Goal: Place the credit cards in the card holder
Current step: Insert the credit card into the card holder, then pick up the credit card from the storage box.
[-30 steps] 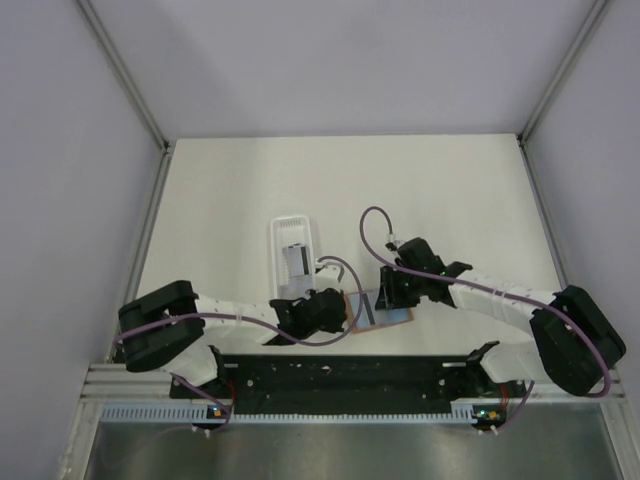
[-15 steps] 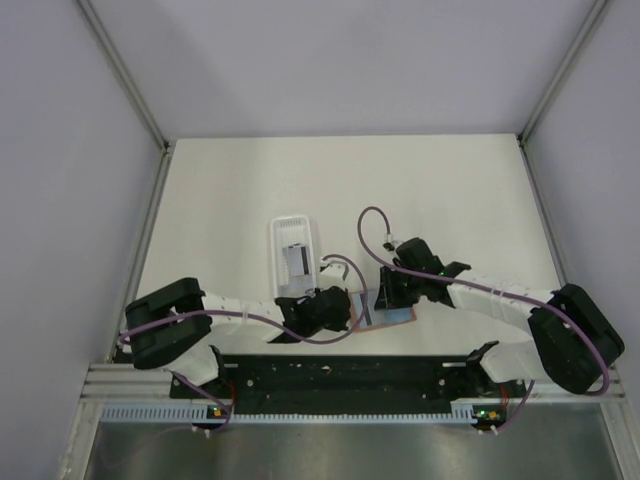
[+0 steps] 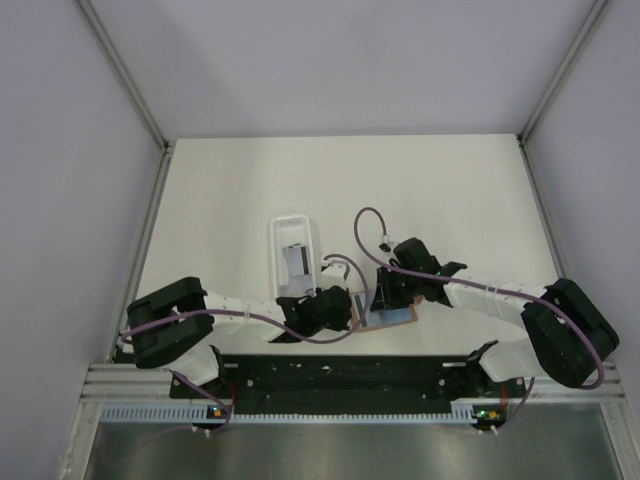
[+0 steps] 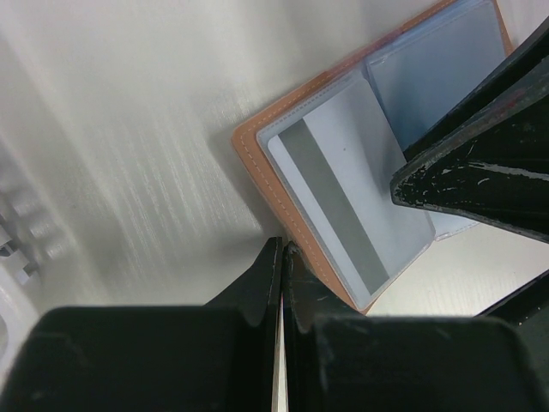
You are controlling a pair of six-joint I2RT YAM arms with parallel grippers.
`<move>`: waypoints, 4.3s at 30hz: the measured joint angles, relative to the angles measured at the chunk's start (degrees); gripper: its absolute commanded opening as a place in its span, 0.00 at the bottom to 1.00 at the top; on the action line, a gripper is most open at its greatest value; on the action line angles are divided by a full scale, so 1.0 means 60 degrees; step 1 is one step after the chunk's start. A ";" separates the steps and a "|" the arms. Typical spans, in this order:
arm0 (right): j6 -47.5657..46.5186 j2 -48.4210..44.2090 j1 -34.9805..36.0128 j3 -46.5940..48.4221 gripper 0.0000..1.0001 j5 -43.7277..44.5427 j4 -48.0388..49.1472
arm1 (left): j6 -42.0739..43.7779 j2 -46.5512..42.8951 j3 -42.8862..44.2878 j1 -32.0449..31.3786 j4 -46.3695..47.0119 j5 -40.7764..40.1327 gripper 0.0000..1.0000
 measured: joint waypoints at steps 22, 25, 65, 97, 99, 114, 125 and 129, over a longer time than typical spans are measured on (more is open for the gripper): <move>-0.0084 -0.2983 0.0102 0.0011 0.52 0.2065 -0.1075 | 0.0229 -0.3180 -0.0175 0.0076 -0.2532 -0.1009 0.36; -0.0084 -0.2983 0.0102 0.0011 0.52 0.2062 -0.1137 | 0.0280 -0.4197 -0.0197 0.0335 -0.3060 -0.1341 0.41; -0.0295 0.0342 0.0827 0.3523 0.51 0.1086 -0.1060 | 0.0914 -0.5144 -0.1621 0.4954 -0.3104 -0.0656 0.50; -0.0517 0.2302 0.0827 0.3217 0.55 0.2208 0.4288 | 0.1424 -0.4925 -0.1851 0.5042 -0.2193 0.0237 0.36; -0.0623 0.3552 0.0820 0.3974 0.55 0.2237 0.4677 | 0.1468 -0.4991 -0.1851 0.5042 -0.2189 0.0237 0.36; -0.1916 0.6481 0.0831 0.6506 0.53 0.2437 0.5421 | 0.1534 -0.5650 -0.2146 0.5045 -0.2204 0.0645 0.38; -0.1960 0.2499 0.0834 0.3351 0.52 0.2579 0.5912 | 0.1617 -0.5395 -0.2153 0.5056 -0.2124 0.0659 0.47; -0.1792 0.1453 0.0834 0.2838 0.53 0.2368 0.5388 | 0.1749 -0.5009 -0.2149 0.5067 -0.2051 0.0656 0.46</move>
